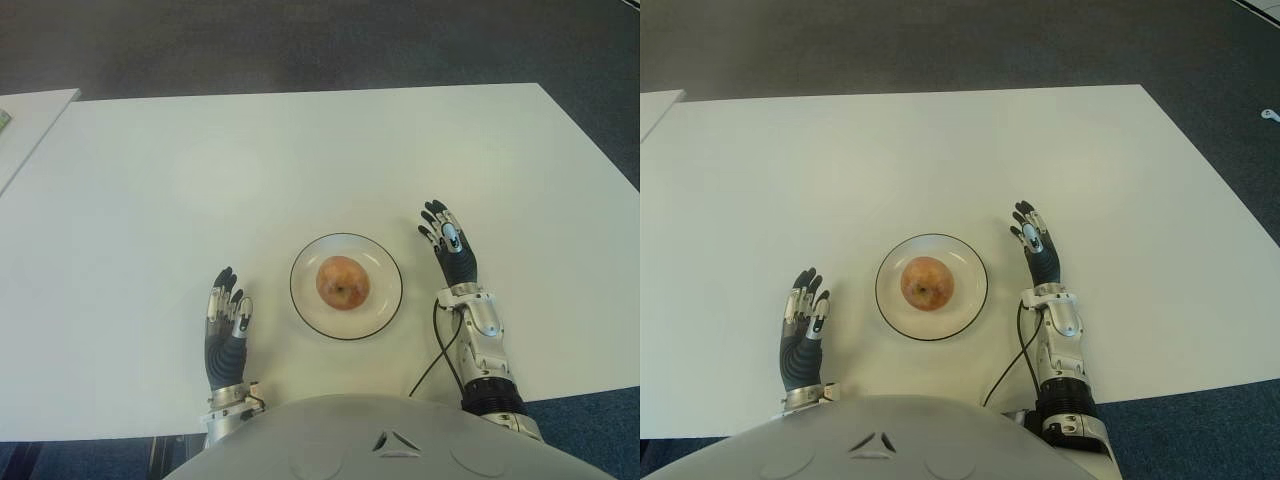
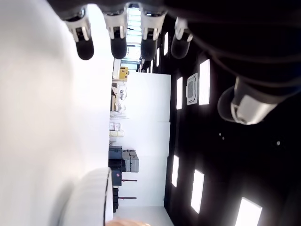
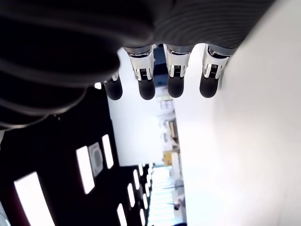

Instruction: Put the apples into the plate.

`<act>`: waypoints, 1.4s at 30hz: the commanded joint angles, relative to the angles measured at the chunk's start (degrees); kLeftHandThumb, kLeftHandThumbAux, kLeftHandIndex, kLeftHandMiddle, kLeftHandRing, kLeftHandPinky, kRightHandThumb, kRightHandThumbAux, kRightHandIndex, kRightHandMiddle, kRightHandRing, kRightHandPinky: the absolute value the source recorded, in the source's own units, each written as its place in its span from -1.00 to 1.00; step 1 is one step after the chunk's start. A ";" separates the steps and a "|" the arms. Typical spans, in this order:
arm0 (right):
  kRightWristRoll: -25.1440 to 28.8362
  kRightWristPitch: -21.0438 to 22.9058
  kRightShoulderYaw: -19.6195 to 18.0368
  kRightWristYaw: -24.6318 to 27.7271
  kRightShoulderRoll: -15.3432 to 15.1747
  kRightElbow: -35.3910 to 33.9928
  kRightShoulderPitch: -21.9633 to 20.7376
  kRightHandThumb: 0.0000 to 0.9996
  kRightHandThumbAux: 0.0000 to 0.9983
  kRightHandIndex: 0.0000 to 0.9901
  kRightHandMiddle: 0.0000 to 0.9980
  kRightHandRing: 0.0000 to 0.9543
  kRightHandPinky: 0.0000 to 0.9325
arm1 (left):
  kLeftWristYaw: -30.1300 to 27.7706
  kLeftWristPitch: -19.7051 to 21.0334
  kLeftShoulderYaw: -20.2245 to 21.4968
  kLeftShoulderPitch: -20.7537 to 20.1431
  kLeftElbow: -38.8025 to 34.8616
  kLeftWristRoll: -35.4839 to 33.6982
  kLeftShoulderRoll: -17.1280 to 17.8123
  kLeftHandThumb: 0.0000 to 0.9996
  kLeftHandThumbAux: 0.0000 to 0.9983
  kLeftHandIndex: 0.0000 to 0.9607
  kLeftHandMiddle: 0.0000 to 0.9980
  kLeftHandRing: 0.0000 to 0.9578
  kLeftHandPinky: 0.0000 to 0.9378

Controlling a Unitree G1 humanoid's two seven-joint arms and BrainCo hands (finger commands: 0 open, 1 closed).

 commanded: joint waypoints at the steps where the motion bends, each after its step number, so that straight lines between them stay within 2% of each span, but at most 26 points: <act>1: -1.21 0.64 0.56 -0.94 1.58 4.31 2.70 -0.95 -0.33 -1.00 -1.00 -1.00 -1.00 | -1.09 2.44 1.34 -0.68 2.17 -1.46 -0.50 -0.76 -0.11 -1.00 -1.00 -1.00 -1.00; 16: -2.34 -2.30 0.74 -2.73 2.28 4.47 4.65 -0.93 -0.26 -1.00 -1.00 -1.00 -1.00 | -4.13 3.54 2.68 -1.77 0.84 -1.47 0.86 -0.82 -0.05 -0.99 -1.00 -1.00 -1.00; 21: -1.46 -2.79 0.80 -1.42 1.93 2.63 6.71 -0.92 -0.20 -1.00 -1.00 -1.00 -1.00 | -5.44 4.62 2.76 -1.95 0.15 -2.39 0.79 -0.81 -0.04 -1.00 -1.00 -1.00 -1.00; 27: -1.84 -5.48 1.27 0.19 1.67 1.46 8.93 -0.90 -0.19 -1.00 -1.00 -1.00 -1.00 | -5.52 7.53 3.05 -1.30 -1.53 -3.06 0.11 -0.79 -0.02 -1.00 -1.00 -1.00 -1.00; 37: -2.12 -6.57 2.08 0.89 1.61 -2.80 13.63 -0.86 -0.19 -1.00 -1.00 -1.00 -1.00 | -5.42 6.80 3.67 -1.24 -1.40 -2.71 -0.51 -0.75 0.00 -1.00 -1.00 -1.00 -1.00; 42: -1.54 -5.35 2.17 0.93 1.46 -6.66 17.14 -0.85 -0.18 -1.00 -1.00 -1.00 -1.00 | -5.12 7.06 4.04 -1.24 -1.35 -2.82 -0.93 -0.74 0.01 -1.00 -1.00 -1.00 -1.00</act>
